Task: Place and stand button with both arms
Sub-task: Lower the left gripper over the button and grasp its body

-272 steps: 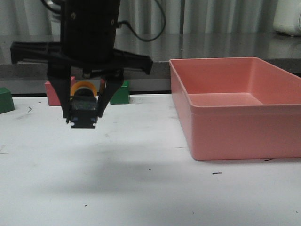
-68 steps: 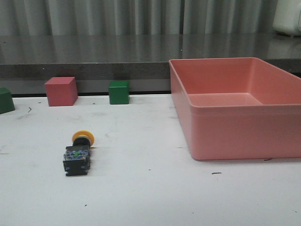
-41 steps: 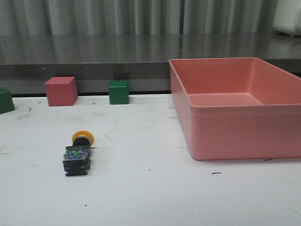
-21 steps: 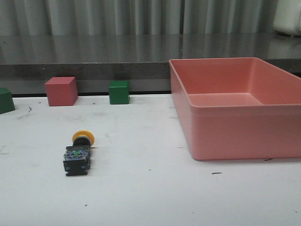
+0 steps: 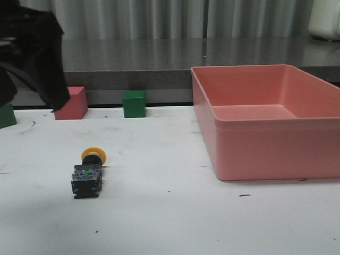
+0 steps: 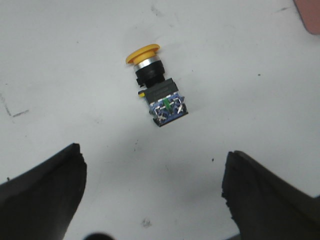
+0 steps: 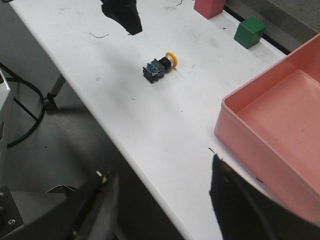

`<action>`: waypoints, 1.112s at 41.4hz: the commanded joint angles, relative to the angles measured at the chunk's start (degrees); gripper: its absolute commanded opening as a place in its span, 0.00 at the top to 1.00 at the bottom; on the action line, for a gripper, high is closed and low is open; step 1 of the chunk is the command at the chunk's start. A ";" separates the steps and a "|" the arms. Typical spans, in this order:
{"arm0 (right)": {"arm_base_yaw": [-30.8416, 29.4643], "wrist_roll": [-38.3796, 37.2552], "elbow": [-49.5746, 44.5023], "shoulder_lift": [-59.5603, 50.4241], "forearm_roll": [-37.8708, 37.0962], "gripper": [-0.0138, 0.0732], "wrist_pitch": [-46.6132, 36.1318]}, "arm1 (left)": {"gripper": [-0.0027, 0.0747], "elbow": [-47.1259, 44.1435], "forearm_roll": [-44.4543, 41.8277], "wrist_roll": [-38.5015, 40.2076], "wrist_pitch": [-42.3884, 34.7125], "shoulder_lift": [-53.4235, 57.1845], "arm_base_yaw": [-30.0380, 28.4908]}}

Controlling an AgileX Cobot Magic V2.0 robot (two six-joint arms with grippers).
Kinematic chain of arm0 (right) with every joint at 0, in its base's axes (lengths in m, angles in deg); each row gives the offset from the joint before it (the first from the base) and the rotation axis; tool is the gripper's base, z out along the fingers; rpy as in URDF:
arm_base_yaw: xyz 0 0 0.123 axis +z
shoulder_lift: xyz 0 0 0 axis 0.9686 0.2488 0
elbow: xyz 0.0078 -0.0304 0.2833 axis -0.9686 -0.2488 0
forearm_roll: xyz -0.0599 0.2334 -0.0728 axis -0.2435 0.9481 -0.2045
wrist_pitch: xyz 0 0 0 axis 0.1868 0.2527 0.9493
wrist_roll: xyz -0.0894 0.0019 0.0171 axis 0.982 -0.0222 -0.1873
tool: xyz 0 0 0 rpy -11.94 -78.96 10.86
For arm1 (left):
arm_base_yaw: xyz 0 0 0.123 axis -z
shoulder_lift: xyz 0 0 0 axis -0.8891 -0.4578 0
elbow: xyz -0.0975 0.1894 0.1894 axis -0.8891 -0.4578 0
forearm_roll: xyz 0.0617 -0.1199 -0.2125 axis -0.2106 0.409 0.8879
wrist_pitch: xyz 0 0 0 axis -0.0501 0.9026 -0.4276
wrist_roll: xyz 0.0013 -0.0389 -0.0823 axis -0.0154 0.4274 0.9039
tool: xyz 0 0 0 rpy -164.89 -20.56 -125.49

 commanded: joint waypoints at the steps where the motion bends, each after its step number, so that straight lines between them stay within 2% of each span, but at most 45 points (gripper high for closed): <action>1: -0.26 0.29 1.25 0.54 0.00 0.34 -3.66 | 0.25 2.61 -0.61 4.63 -4.50 -2.44 0.51; 21: -0.26 0.29 1.25 0.54 0.00 0.34 -3.66 | 0.25 16.36 -3.03 17.78 1.15 -22.87 0.51; 41: -0.26 0.29 1.25 0.54 0.00 0.34 -3.66 | 0.25 18.55 -3.53 24.02 -3.12 -30.11 0.28; 46: -0.26 0.29 1.25 0.54 0.00 0.34 -3.66 | 0.30 18.55 -3.38 24.15 -2.84 -30.87 0.28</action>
